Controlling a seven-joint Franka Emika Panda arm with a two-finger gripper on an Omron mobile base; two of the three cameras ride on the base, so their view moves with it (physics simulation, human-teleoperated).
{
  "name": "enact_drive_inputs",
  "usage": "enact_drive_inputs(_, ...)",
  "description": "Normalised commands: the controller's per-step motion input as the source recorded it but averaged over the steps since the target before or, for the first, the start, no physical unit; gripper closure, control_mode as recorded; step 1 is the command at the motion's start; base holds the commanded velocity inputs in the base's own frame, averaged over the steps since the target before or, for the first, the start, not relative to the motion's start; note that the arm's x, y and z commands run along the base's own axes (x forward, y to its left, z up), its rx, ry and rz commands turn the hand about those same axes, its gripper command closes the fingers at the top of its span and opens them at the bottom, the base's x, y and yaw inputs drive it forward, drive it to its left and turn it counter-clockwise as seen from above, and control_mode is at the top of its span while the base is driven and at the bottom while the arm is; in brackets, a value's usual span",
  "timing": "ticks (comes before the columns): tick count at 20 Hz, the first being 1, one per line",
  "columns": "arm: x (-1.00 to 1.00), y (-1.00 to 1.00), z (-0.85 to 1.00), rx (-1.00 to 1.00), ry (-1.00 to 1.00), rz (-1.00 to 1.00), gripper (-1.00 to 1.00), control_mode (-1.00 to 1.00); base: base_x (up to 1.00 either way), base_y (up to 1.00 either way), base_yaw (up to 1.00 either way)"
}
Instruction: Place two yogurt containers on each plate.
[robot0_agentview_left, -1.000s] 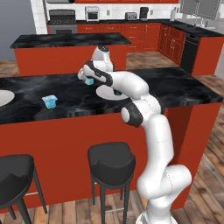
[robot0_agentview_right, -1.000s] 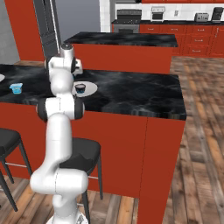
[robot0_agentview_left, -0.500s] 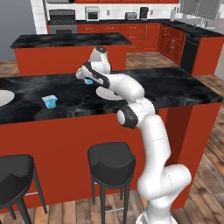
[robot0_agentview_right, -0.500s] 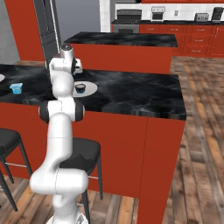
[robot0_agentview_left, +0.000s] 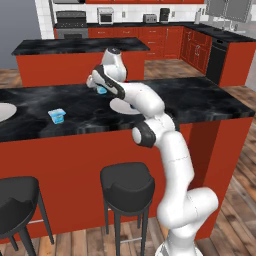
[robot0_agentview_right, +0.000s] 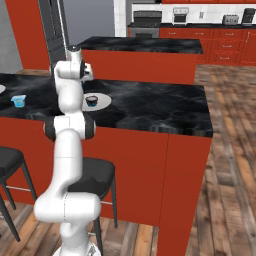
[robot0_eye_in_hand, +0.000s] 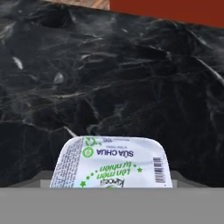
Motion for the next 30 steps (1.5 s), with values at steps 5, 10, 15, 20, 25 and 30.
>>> enact_drive_inputs(5, -1.0, -0.23, -0.78, -0.01, -0.12, 0.0, 1.0, -1.0, 0.0, 0.0, 0.0)
enact_drive_inputs(10, -1.0, -0.28, -0.48, 0.06, -0.23, 0.0, 1.0, -1.0, 0.0, 0.0, 0.0)
enact_drive_inputs(15, -0.82, -0.16, 0.9, 0.19, -0.32, 0.0, 1.0, -1.0, 0.0, 0.0, 0.0)
enact_drive_inputs(20, -0.33, -0.11, 0.48, 0.11, -0.13, 0.0, 1.0, -1.0, 0.0, 0.0, 0.0)
enact_drive_inputs(25, 0.03, -0.02, 0.31, -0.01, 0.2, -0.09, 1.0, -1.0, 0.0, 0.0, 0.0)
enact_drive_inputs(30, 0.0, 0.0, 0.16, -0.06, 0.1, -0.23, 1.0, -1.0, 0.0, 0.0, 0.0)
